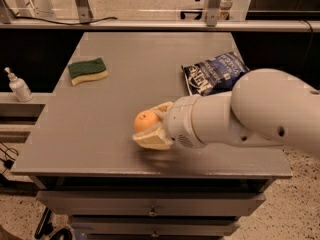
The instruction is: Move orange near sponge
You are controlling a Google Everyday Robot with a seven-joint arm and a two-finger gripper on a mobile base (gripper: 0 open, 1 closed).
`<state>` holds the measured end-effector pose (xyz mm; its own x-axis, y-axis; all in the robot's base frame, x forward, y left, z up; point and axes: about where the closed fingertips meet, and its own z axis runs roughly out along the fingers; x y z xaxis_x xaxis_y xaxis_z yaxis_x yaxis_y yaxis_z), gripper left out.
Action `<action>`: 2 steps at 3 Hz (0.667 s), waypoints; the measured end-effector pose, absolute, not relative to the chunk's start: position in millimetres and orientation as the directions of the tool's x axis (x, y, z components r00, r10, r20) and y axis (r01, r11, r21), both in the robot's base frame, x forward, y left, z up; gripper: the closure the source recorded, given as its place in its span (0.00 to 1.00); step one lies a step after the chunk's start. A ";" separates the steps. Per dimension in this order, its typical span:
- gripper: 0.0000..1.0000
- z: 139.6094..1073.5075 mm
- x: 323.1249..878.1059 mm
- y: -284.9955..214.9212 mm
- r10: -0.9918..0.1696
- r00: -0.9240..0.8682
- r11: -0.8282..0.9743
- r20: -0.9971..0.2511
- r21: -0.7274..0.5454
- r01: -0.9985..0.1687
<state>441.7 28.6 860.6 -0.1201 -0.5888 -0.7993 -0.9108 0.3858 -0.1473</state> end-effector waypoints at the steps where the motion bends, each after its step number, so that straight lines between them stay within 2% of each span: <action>1: 1.00 899.4 440.4 22.1 -0.566 -0.059 0.386 -0.822 -0.202 -0.900; 2: 1.00 898.7 445.7 29.2 -0.562 -0.048 0.381 -0.826 -0.207 -0.901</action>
Offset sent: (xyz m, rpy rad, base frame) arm -0.0006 -0.0027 0.0188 0.0109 -0.0330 0.0015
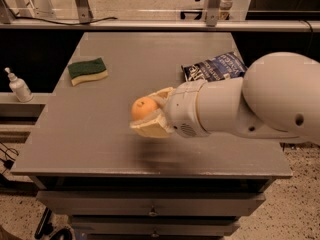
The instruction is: Move orange near sponge
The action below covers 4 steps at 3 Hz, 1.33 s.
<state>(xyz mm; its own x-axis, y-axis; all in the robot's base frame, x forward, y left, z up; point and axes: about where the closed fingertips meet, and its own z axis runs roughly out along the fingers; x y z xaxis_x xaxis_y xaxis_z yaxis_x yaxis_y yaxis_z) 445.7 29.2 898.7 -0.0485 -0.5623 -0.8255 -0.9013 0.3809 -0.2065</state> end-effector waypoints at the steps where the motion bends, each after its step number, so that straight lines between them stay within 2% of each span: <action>1: 1.00 898.0 471.5 47.3 -0.547 -0.017 0.370 -0.837 -0.223 -0.902; 4: 1.00 894.5 582.5 107.1 -0.505 0.062 0.356 -0.861 -0.273 -0.894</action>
Offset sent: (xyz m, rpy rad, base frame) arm 0.1100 0.0597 0.0004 0.0539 -0.0947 0.0566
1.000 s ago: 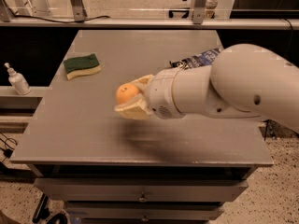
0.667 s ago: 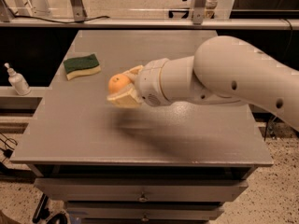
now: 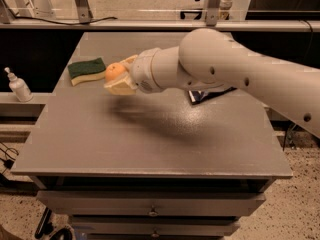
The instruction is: Move orange near sponge
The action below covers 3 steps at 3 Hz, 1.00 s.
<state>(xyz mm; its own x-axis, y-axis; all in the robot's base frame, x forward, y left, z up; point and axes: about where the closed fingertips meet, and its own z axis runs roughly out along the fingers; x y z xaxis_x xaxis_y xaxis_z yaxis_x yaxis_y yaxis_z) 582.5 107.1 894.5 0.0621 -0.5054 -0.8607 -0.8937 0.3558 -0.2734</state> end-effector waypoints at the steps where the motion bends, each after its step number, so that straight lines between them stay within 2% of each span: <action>1: 1.00 882.5 613.5 119.6 -0.497 0.051 0.370 -0.866 -0.265 -0.890; 3: 1.00 854.0 654.2 138.5 -0.482 0.008 0.392 -0.876 -0.224 -0.892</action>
Offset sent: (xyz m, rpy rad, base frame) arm 0.0914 0.0342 -0.0424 0.0309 0.0368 -0.0432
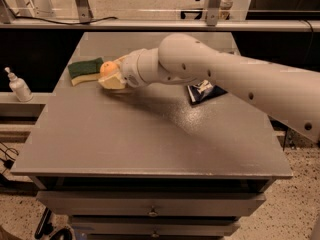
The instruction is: Move orange near sponge
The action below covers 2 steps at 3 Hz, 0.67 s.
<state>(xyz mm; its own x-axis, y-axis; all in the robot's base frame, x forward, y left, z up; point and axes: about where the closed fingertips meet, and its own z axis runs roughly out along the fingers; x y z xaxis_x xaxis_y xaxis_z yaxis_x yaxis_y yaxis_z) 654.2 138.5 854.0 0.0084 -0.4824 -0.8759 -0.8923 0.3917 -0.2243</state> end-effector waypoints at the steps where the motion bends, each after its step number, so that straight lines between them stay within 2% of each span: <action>1: 0.83 848.6 662.0 145.3 -0.474 -0.005 0.395 -0.881 -0.207 -0.895; 2: 0.58 845.3 665.5 149.1 -0.469 -0.013 0.396 -0.883 -0.197 -0.897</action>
Offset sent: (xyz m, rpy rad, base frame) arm 0.0171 0.0103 -0.0126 0.0208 0.0350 -0.0082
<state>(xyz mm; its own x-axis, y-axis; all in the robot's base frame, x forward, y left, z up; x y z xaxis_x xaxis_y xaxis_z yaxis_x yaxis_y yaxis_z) 665.5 149.1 845.3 -0.0134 -0.4692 -0.8830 -0.8971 0.3957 -0.1967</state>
